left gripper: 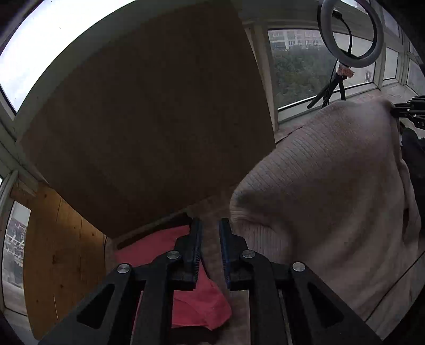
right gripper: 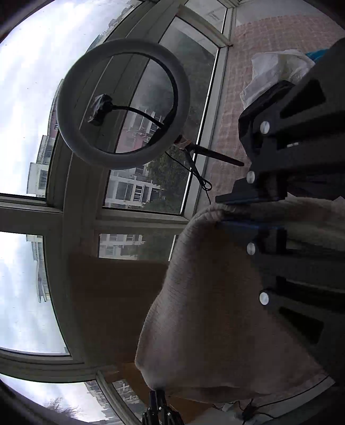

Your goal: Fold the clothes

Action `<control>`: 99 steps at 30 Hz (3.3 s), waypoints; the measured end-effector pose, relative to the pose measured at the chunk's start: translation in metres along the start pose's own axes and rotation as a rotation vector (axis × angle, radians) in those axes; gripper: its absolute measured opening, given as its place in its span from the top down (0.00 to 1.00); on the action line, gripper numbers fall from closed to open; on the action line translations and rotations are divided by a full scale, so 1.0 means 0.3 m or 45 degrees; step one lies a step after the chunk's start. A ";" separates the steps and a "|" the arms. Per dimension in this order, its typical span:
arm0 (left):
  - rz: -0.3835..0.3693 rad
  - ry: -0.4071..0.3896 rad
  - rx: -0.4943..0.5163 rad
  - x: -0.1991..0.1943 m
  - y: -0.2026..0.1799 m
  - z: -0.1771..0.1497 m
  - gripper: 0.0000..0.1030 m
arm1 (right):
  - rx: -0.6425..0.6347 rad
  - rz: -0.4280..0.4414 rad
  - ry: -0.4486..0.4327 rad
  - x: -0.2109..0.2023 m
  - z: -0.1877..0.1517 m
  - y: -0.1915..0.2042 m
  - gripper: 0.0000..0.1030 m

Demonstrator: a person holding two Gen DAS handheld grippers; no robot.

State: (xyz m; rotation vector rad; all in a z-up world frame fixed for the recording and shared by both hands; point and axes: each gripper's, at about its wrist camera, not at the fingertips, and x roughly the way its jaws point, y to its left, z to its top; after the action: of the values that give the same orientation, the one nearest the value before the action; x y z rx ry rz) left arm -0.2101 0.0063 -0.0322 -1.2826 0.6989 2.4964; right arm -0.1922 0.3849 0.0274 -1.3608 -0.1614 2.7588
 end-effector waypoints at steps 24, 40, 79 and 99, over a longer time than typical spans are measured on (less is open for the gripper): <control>-0.331 0.344 -0.181 0.398 -0.252 -0.426 0.93 | 0.281 0.261 0.451 0.288 -0.668 0.074 0.54; -0.250 0.152 -0.149 0.080 -0.070 -0.476 0.74 | 0.200 0.222 0.354 0.054 -0.642 0.114 0.58; -0.798 0.241 -0.240 -0.186 -0.763 -0.963 0.64 | 0.482 0.407 0.307 -0.145 -1.115 0.027 0.95; -0.743 0.152 -0.327 -0.304 -0.788 -0.943 0.95 | 0.367 0.473 0.290 -0.206 -1.075 0.065 0.94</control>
State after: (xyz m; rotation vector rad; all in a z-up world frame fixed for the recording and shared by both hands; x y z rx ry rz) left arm 0.1394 0.0609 -0.1700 -1.4692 0.0012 2.0782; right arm 0.1011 0.3809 -0.1213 -1.7471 0.5306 2.7175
